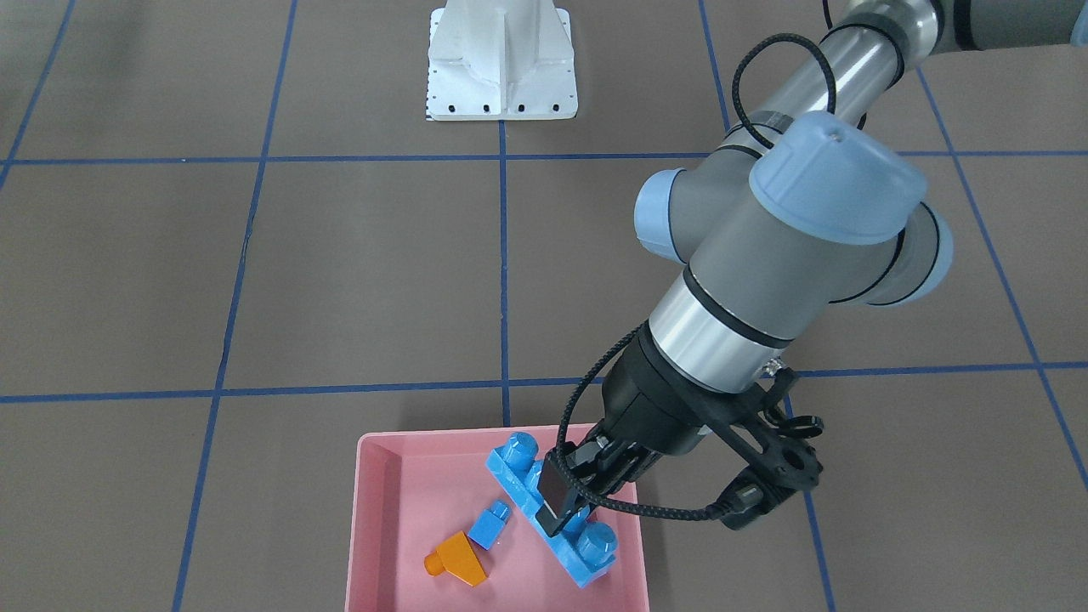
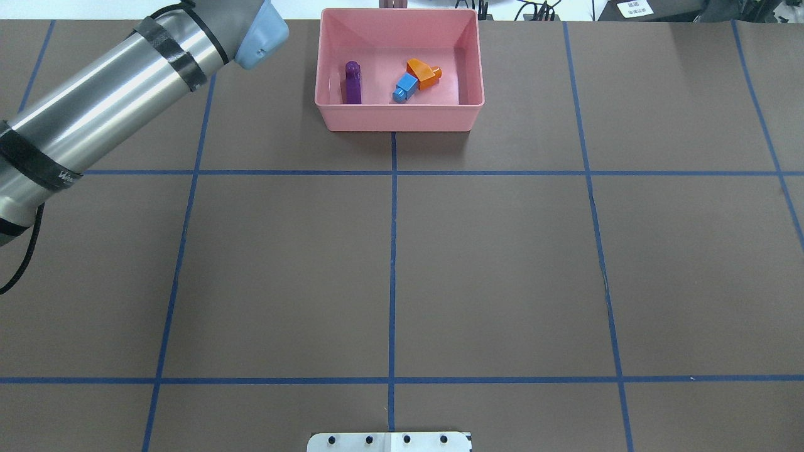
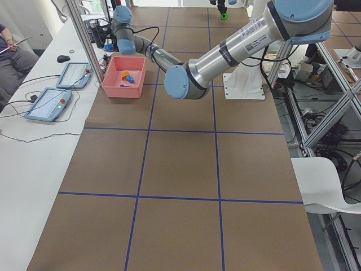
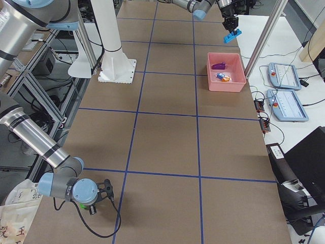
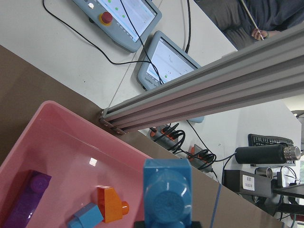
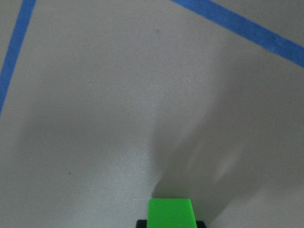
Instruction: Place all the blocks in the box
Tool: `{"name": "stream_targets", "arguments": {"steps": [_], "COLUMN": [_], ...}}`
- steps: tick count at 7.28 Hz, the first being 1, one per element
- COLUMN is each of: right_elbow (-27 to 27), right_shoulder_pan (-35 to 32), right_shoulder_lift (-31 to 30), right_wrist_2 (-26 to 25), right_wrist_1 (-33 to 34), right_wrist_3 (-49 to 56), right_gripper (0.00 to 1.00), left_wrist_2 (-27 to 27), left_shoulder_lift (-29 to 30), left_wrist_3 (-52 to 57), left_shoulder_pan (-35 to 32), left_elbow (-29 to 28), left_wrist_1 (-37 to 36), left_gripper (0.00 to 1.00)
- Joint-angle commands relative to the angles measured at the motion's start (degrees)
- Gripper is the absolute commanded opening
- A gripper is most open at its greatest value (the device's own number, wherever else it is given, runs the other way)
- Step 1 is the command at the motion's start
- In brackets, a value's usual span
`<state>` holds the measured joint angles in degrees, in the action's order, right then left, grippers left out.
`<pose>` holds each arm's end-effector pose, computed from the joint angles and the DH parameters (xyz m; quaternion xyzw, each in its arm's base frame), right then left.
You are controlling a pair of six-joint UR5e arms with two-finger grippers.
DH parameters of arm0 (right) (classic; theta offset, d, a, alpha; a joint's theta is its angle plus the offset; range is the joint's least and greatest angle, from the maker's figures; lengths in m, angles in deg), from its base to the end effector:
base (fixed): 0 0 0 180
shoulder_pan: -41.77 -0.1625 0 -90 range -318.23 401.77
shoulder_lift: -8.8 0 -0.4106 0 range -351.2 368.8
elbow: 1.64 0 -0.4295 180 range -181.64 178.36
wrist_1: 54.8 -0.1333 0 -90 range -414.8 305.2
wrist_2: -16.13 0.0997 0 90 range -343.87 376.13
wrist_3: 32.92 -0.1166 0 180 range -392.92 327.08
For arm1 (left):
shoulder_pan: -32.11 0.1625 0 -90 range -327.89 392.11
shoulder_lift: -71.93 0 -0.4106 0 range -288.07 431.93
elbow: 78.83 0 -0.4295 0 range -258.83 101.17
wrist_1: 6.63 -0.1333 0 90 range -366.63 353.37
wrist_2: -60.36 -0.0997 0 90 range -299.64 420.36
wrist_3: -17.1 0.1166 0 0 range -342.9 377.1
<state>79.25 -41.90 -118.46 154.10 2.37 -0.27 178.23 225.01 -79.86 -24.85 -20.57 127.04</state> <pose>0.0325 -0.1308 0.8994 -0.0130 -0.4176 -0.2575 0.8713 0.4019 -0.7625 0.0554 0.0766 0.6163 -0.2832 0.7309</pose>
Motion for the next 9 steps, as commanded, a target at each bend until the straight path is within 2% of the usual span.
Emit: {"name": "stream_targets", "arguments": {"steps": [1,2,3,4,5,7,8,9], "right_elbow": [0.06,0.93,2.33,4.61,7.68,16.62,24.42,34.33], "right_shoulder_pan": [0.0,-0.09,-0.18,0.26,0.87,0.44,0.18,-0.7], "right_shoulder_lift": [0.0,0.0,0.0,-0.26,-0.53,-0.53,-0.44,1.21], "right_wrist_2": [0.01,0.62,2.89,4.31,5.36,6.42,8.52,8.89], "right_wrist_1": [-0.39,-0.66,-0.48,0.04,3.53,12.39,22.18,35.59], "right_wrist_3": [0.48,0.13,-0.13,-0.31,-0.31,-0.31,-0.31,-0.31], "right_gripper": [0.0,0.0,0.0,0.0,0.0,0.0,0.0,0.0], "left_wrist_2": [-0.27,-3.76,-9.45,-12.72,-12.93,-12.93,-12.84,-12.32], "left_shoulder_lift": [0.02,0.11,0.2,0.2,0.11,-0.06,-0.32,-2.41], "left_wrist_3": [-0.33,-3.2,-4.36,-4.46,-4.38,-4.37,-3.85,-3.33], "left_shoulder_pan": [0.62,1.49,4.28,6.23,7.03,7.74,7.65,7.39], "left_elbow": [-0.07,-0.25,-0.42,-0.51,-0.43,-0.25,-0.08,2.8], "left_wrist_1": [-0.25,0.01,0.19,0.28,0.37,0.46,0.54,0.2], "left_gripper": [0.0,0.18,0.61,0.65,1.0,1.0,1.0,1.0]}}
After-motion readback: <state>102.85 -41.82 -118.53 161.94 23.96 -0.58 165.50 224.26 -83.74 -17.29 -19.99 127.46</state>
